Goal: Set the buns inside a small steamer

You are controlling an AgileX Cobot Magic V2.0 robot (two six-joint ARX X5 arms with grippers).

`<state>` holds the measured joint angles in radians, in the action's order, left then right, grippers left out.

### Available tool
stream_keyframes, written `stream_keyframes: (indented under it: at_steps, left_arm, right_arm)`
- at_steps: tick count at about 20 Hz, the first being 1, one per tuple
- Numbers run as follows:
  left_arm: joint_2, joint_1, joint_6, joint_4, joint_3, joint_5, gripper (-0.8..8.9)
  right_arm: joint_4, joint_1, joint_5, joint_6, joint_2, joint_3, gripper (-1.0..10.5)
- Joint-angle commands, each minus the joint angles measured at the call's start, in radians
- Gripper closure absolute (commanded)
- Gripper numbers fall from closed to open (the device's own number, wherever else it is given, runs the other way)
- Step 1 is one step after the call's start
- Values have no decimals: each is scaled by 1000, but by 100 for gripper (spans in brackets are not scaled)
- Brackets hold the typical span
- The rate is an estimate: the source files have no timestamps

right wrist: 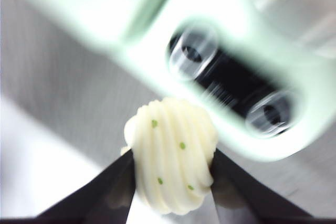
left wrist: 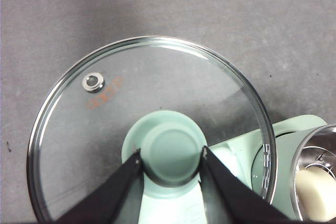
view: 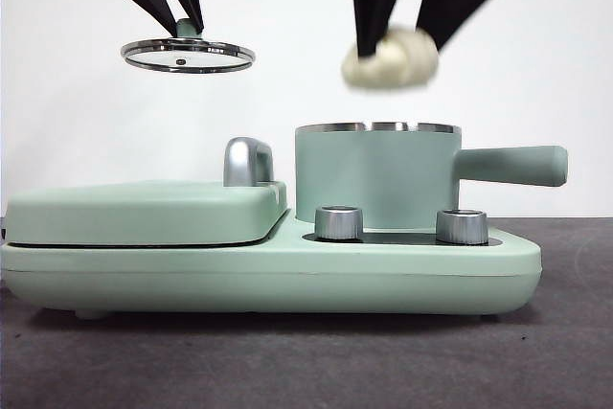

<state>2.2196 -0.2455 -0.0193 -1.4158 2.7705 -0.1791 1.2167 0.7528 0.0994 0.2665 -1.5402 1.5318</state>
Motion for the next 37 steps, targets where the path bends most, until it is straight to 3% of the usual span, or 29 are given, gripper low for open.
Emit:
stream_keyframes:
  at_steps: [1,5,9,21,37]
  left_arm:
    - [-9,-4,-8,-28,42,-5,758]
    - [-9,-4,-8,-28,42,-5,758]
    - [-9,-4,-8,-28,42,-5,758]
    - [-9,-4,-8,-27,42,-5,758]
    - [-8,-4,-8,-27,42,-5,758]
  right_arm:
    - [48,-80,-8,-71,-79,137,749]
    - [131,-190,-32,-140,-230,343,749]
    - [135,-247,-48,-158,-353,434,748]
    - [71,-280,-67,-177,-480,438,747]
    - [60,-277,-62,-177,-493,438,747]
